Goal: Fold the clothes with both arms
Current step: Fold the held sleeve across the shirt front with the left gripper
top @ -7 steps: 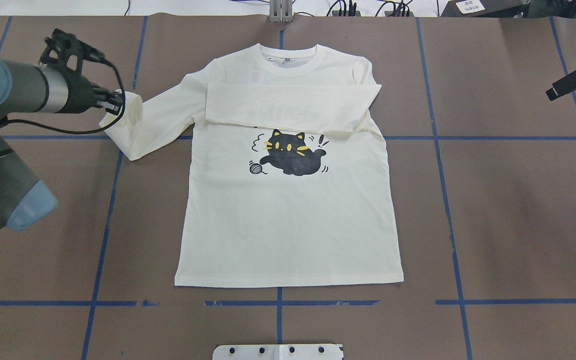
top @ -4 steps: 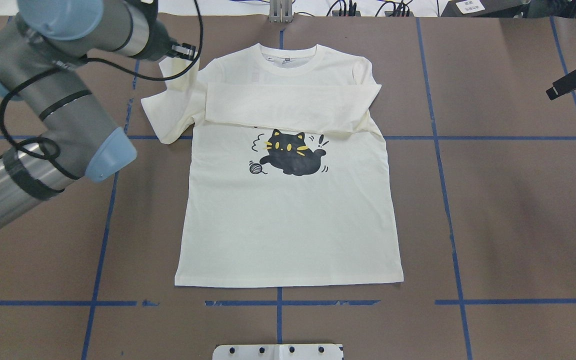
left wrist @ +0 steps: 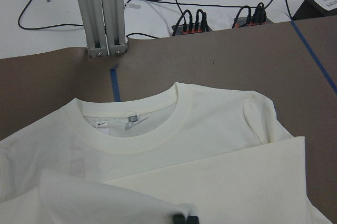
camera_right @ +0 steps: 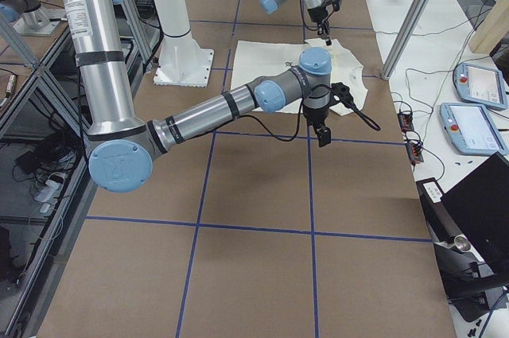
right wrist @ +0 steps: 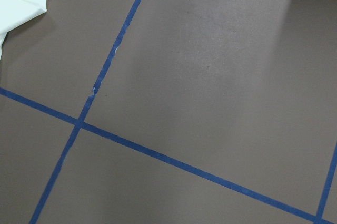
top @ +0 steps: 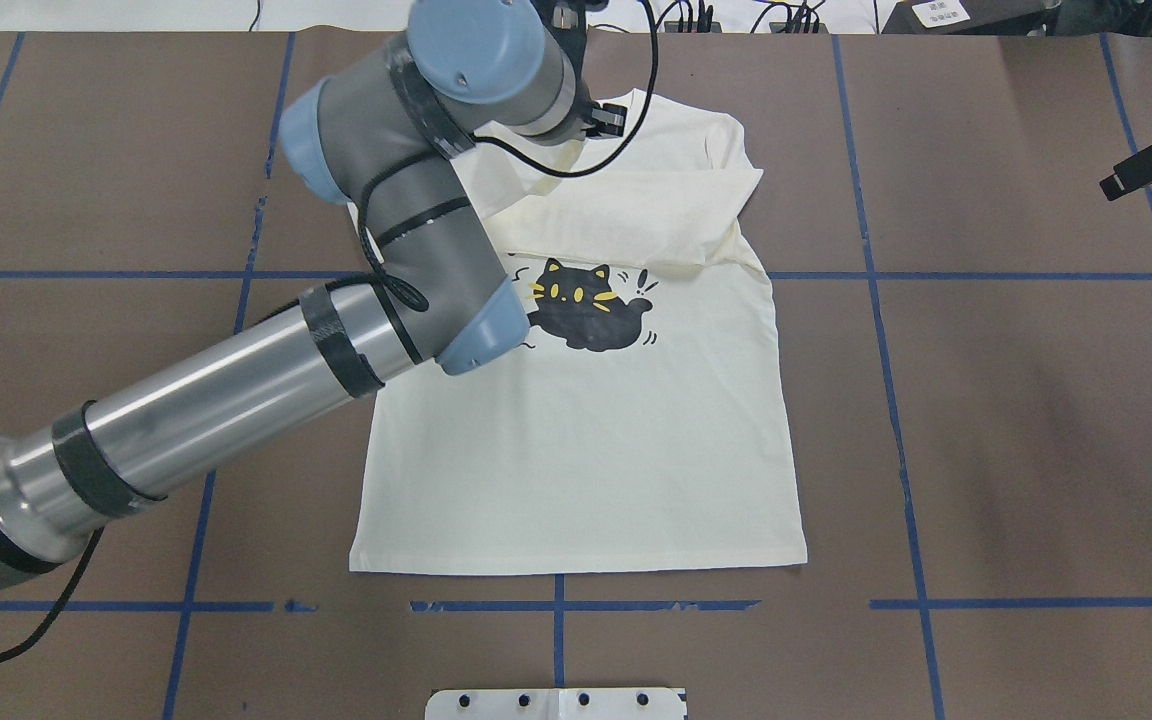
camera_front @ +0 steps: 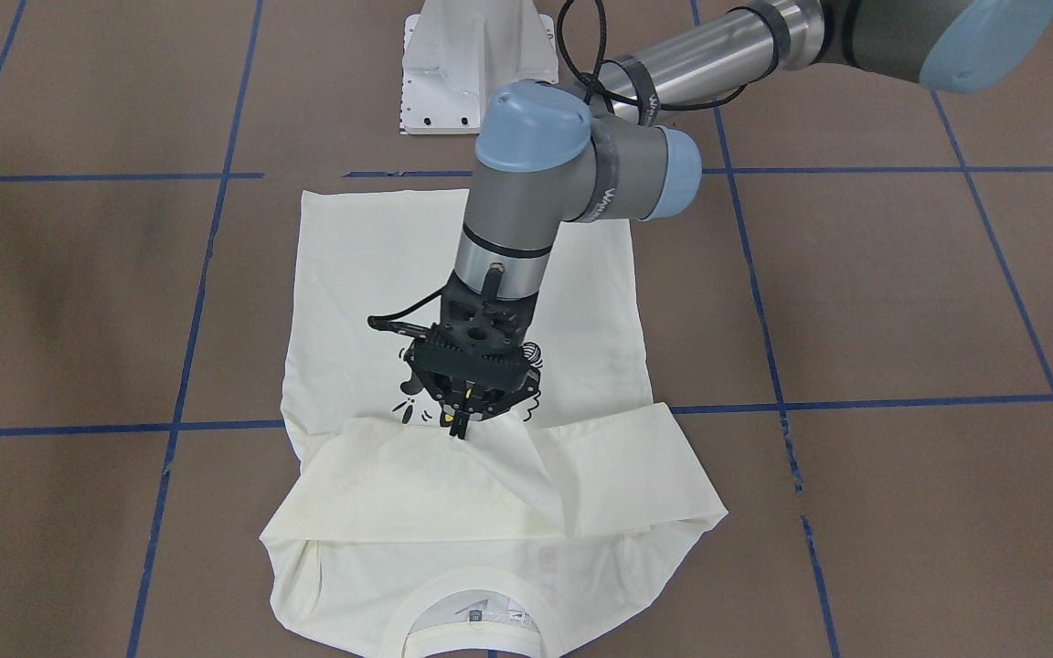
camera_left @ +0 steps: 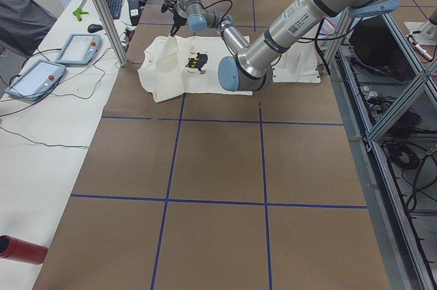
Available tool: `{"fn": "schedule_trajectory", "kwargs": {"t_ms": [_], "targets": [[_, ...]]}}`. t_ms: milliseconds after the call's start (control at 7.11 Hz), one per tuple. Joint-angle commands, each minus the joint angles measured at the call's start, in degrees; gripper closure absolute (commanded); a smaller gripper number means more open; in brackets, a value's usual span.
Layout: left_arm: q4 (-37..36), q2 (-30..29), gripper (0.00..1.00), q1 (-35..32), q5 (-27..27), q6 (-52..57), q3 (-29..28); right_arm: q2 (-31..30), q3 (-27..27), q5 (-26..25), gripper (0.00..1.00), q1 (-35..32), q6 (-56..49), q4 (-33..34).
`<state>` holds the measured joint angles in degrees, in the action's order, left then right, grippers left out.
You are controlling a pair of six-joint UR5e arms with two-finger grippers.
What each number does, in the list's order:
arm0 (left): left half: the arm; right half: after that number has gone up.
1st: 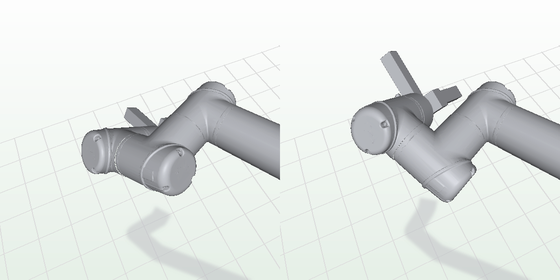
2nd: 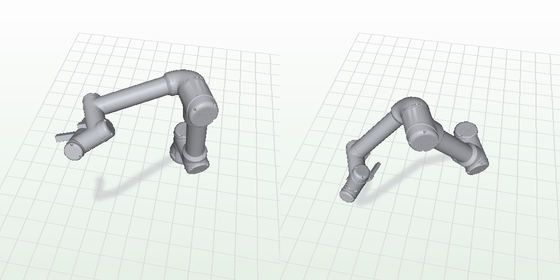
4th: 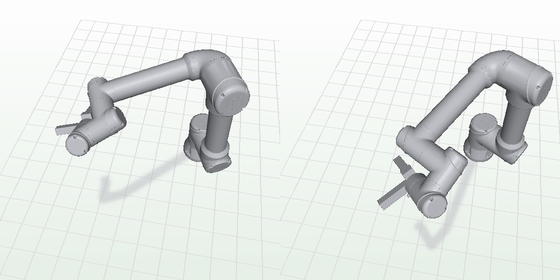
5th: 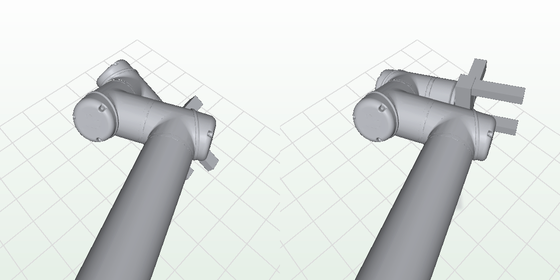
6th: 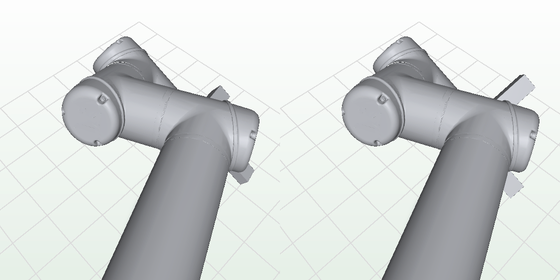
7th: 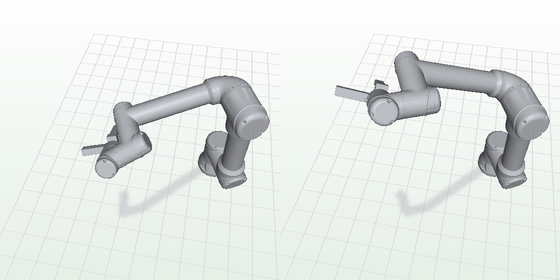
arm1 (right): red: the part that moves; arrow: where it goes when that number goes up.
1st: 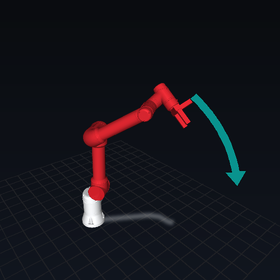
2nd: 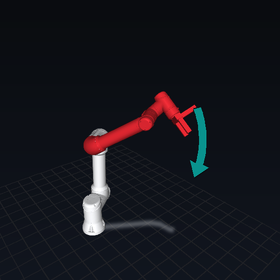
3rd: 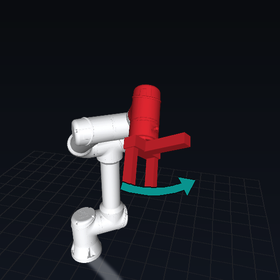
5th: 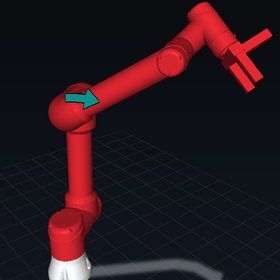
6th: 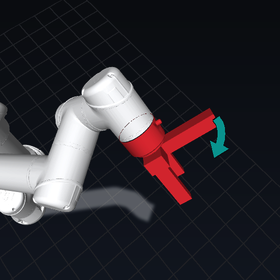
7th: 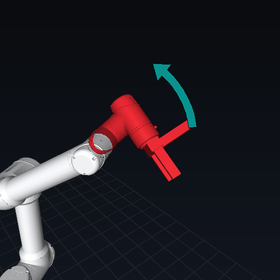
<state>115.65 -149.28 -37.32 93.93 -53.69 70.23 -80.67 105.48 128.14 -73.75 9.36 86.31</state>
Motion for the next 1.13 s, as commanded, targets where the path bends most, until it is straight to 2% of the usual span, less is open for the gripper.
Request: {"fn": "schedule_trajectory", "kwargs": {"t_ms": [0, 141, 422, 563, 703, 985], "targets": [[10.23, -0.92, 1.00, 5.74, -4.19, 1.30, -5.25, -0.19, 0.34, 0.00, 0.00, -0.07, 0.05, 0.00], [13.86, -1.88, 1.00, 8.55, -7.76, 1.40, -6.24, -0.19, 0.34, 0.00, 0.00, -0.07, 0.05, 0.00], [18.27, -4.60, 1.00, 9.81, -8.94, 1.83, -11.40, -0.19, 0.34, 0.00, 0.00, -0.07, 0.14, 0.00], [18.73, -4.88, 1.00, 9.72, -8.94, 2.45, -11.70, -0.19, 0.34, 0.00, 0.00, -0.07, 0.14, 0.00], [21.43, -4.88, 0.01, 9.72, -8.94, 1.49, -11.70, -0.19, 0.34, 0.00, 0.00, -0.07, 0.14, 0.00], [22.34, -4.70, 0.00, 9.55, -8.77, -4.74, -11.44, -0.10, 0.43, 0.09, 0.00, -0.07, 0.40, 0.00]]}}
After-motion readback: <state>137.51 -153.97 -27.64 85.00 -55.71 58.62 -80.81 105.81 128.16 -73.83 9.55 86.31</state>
